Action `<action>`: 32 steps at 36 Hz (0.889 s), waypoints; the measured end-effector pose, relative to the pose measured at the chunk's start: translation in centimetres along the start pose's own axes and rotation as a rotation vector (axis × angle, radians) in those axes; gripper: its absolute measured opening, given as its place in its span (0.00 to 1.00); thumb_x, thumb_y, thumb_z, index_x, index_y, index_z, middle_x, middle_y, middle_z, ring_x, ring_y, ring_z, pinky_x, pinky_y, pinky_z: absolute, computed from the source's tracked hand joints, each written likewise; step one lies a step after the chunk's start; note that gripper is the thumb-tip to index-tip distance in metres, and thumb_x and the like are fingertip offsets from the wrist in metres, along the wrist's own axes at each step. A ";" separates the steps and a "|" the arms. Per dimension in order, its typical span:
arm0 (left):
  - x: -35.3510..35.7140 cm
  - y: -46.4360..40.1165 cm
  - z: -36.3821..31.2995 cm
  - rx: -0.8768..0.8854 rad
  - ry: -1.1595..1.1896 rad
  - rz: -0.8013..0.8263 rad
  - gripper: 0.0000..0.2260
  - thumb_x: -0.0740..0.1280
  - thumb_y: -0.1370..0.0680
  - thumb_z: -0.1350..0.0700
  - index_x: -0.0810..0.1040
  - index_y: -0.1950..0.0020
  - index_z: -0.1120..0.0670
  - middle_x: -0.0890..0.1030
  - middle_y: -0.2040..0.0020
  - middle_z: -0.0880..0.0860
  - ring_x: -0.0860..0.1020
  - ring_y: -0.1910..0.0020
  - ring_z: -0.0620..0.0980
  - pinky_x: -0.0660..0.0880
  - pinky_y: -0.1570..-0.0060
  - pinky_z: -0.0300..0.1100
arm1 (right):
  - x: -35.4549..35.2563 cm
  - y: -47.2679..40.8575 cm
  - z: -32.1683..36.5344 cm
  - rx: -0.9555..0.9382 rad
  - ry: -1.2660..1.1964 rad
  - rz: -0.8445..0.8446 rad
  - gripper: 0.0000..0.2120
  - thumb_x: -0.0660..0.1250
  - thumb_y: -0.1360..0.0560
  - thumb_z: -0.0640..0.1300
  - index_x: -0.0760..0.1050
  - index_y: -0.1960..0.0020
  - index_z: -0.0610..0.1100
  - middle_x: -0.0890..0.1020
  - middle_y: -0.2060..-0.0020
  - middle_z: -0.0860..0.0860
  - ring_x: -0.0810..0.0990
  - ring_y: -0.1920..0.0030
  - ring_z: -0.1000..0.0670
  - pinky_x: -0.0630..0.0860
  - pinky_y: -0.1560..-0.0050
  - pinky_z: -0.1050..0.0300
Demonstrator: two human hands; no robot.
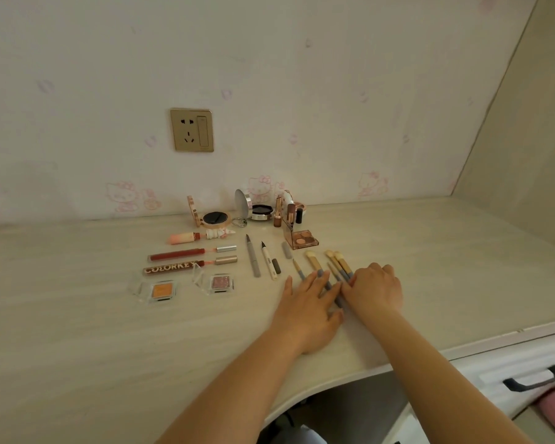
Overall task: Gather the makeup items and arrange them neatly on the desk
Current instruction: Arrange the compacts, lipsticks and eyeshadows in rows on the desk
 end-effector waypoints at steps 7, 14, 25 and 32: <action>0.0 -0.1 0.3 -0.032 0.008 -0.025 0.25 0.46 0.20 0.42 0.47 0.23 0.46 0.44 0.22 0.48 0.41 0.24 0.48 0.37 0.28 0.57 | 0.0 -1.2 0.4 -0.029 -0.046 -0.055 0.17 0.57 0.22 0.55 0.79 0.47 0.46 0.77 0.48 0.48 0.70 0.44 0.46 0.69 0.48 0.54; 0.3 -0.4 0.6 -0.059 0.018 -0.023 0.27 0.46 0.22 0.36 0.51 0.24 0.43 0.45 0.22 0.47 0.41 0.24 0.49 0.37 0.29 0.58 | 0.4 -1.5 -2.3 0.061 -0.199 -0.101 0.12 0.61 0.23 0.53 0.75 0.48 0.45 0.78 0.49 0.47 0.71 0.45 0.45 0.69 0.51 0.53; 0.8 -0.6 0.8 -0.093 0.001 0.024 0.30 0.42 0.24 0.32 0.43 0.24 0.42 0.41 0.22 0.45 0.39 0.24 0.51 0.37 0.29 0.58 | 1.2 -2.3 -3.3 0.194 -0.234 0.001 0.15 0.60 0.23 0.55 0.77 0.55 0.46 0.76 0.62 0.49 0.73 0.61 0.47 0.68 0.63 0.58; 0.9 -0.9 0.8 -0.105 0.018 0.029 0.33 0.38 0.27 0.29 0.42 0.24 0.41 0.41 0.22 0.46 0.39 0.24 0.51 0.35 0.30 0.58 | 1.2 -2.4 -3.2 0.214 -0.176 0.016 0.14 0.58 0.23 0.55 0.75 0.54 0.46 0.73 0.64 0.49 0.72 0.62 0.46 0.67 0.63 0.58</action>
Point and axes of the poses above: each hand's wrist, its own y-axis away from the middle knuckle, its own x-axis out of the palm, z = x × y, the point moved 6 cm from there along -y, towards the middle knuckle
